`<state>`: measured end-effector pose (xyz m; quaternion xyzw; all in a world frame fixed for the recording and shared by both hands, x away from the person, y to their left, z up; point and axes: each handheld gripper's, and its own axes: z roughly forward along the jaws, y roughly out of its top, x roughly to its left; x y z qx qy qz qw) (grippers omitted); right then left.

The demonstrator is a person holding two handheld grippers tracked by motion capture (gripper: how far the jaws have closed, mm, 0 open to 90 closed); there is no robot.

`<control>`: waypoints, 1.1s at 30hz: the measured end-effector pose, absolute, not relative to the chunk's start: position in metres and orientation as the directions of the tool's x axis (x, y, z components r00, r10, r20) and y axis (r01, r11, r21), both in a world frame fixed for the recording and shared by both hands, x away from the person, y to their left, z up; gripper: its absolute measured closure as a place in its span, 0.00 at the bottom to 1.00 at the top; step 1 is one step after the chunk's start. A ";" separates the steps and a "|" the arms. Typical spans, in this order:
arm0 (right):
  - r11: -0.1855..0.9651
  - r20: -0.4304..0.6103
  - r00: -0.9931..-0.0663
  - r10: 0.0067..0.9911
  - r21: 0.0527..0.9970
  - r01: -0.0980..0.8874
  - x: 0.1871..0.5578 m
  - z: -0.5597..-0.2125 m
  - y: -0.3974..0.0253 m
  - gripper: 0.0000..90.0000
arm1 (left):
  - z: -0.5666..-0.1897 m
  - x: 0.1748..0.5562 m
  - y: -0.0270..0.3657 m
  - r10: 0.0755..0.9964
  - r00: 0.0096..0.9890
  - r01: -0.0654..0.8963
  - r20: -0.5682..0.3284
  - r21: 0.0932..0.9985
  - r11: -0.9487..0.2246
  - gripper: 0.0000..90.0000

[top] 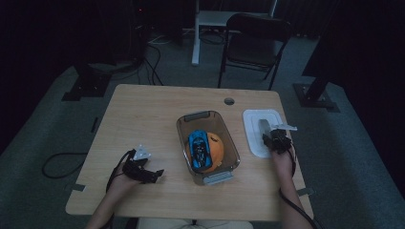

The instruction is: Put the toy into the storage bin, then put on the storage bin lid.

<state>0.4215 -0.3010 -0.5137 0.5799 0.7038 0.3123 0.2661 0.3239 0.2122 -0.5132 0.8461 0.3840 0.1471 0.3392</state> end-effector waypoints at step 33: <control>0.107 0.029 -0.238 0.971 0.838 0.535 0.346 -0.425 -0.268 0.75 | -0.515 0.324 0.210 0.752 0.659 0.540 -0.005 0.699 -0.469 0.09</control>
